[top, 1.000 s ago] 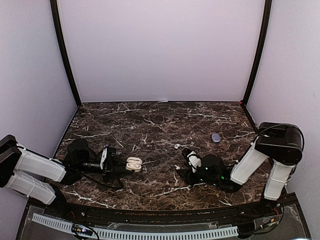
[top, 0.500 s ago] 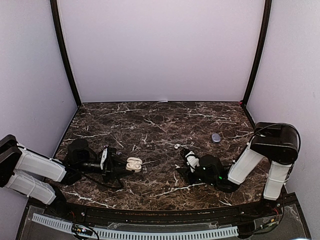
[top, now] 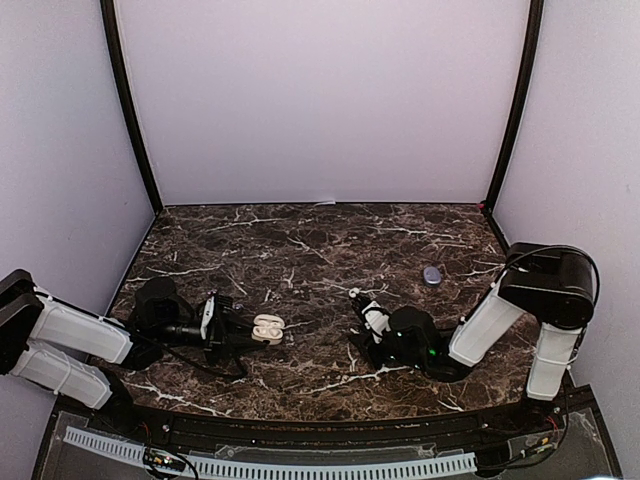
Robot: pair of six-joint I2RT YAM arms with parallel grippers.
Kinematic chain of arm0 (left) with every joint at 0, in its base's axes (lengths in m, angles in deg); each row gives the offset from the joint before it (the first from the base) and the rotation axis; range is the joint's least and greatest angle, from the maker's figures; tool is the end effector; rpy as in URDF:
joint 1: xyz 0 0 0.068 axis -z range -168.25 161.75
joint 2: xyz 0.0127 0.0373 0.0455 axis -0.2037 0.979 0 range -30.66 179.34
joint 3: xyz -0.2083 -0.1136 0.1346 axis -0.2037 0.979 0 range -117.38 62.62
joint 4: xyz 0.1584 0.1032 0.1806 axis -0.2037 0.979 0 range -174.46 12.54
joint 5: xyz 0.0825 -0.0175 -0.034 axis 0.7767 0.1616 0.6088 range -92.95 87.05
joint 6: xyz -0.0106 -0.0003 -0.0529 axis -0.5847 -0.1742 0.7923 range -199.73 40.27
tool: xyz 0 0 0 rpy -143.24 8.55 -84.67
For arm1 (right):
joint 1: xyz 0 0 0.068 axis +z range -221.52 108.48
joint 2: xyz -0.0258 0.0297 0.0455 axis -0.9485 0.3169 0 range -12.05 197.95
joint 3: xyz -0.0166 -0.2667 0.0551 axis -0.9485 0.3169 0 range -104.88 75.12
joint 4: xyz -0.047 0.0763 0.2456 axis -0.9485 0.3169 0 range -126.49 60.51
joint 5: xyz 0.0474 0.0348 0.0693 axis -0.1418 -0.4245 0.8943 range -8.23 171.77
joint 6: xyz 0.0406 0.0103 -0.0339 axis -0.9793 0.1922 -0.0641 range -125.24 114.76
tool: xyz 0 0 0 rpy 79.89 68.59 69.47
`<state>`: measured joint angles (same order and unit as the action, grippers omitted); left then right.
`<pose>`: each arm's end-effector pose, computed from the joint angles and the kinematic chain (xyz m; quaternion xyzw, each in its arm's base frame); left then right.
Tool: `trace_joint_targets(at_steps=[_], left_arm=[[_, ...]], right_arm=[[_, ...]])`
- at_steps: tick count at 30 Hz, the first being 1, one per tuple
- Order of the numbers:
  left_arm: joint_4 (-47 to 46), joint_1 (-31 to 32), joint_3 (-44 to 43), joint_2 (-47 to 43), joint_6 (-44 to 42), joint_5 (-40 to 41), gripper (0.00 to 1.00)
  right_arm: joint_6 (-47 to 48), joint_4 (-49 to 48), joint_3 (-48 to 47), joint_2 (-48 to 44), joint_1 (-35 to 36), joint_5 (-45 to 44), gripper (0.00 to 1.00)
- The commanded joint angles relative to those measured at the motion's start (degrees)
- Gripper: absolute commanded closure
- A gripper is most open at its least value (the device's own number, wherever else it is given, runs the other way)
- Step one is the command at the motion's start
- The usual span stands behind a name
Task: Insert the wireless bluetooth earbuds into the charging case
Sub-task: Pick up the left earbud from the center of the board.
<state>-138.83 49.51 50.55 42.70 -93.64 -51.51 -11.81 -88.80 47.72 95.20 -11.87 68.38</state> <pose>0.1510 -0.1507 0.1687 0.5428 0.4953 -0.4260 0.5278 0.1571 0.2519 0.0849 -0.3254 0.7867 0.1978 0.4858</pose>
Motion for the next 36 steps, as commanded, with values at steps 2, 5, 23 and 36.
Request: trace_joint_targets(at_steps=[2,5,23,36], left_arm=[[-1.55,-0.27,0.41,-1.29,-0.41,-0.25,0.9],[-1.62,-0.26,0.47,-1.42,-0.41,-0.35,0.9],[-0.85,-0.23,0.66,-2.17,-0.5,-0.21,0.9],[-0.76,-0.3,0.22,-1.51,-0.5,-0.45,0.9]], right_arm=[[-0.99,6.58,-0.31,1.03,0.68,-0.7,0.7],[-2.1,6.77,-0.06,0.97,0.66,-0.74,0.73],[-4.03,8.1,0.82,-0.04,0.99,-2.72,0.76],[-3.35,8.98,0.59,-2.43,0.99,-2.88,0.96]])
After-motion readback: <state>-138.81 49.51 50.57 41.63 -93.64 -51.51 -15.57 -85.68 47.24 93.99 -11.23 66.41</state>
